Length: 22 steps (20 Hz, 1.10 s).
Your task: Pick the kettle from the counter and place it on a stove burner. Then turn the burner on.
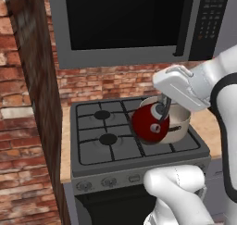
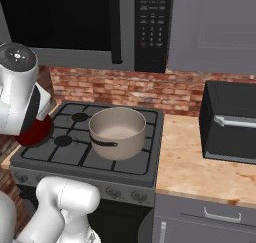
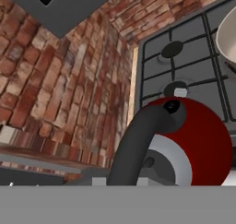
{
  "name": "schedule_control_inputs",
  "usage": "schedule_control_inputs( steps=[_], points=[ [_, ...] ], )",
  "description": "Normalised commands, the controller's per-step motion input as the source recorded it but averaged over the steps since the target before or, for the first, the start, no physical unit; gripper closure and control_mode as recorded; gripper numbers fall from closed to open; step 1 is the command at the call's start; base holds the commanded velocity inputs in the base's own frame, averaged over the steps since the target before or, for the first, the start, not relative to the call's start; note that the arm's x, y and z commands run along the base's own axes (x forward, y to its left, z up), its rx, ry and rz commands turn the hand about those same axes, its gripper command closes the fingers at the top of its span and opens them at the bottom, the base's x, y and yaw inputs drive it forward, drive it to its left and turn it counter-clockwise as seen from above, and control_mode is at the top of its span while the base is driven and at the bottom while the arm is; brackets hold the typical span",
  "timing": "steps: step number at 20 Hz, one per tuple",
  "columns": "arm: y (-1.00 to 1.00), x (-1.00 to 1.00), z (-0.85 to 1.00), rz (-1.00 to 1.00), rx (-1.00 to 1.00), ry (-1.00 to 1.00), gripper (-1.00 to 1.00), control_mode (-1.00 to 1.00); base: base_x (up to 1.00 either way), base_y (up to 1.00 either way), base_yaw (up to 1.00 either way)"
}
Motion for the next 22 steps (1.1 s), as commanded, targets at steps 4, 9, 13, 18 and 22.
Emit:
schedule_control_inputs(
  steps=[4,9,13,18,22],
  points=[
    [0.36,0.00,-0.01,0.01,0.00,0.00,1.00,-1.00,0.00,0.00,0.00],
    [0.06,0.00,-0.04,0.00,0.00,0.00,1.00,-1.00,0.00,0.00,0.00],
    [0.00,0.00,-0.11,0.00,-0.02,0.00,1.00,-1.00,0.00,0.00,0.00],
    [0.04,0.11,-0.20,0.00,-0.05,0.00,1.00,-1.00,0.00,0.00,0.00],
    [0.11,0.23,-0.23,0.00,-0.05,0.00,1.00,-1.00,0.00,0.00,0.00]
  ],
)
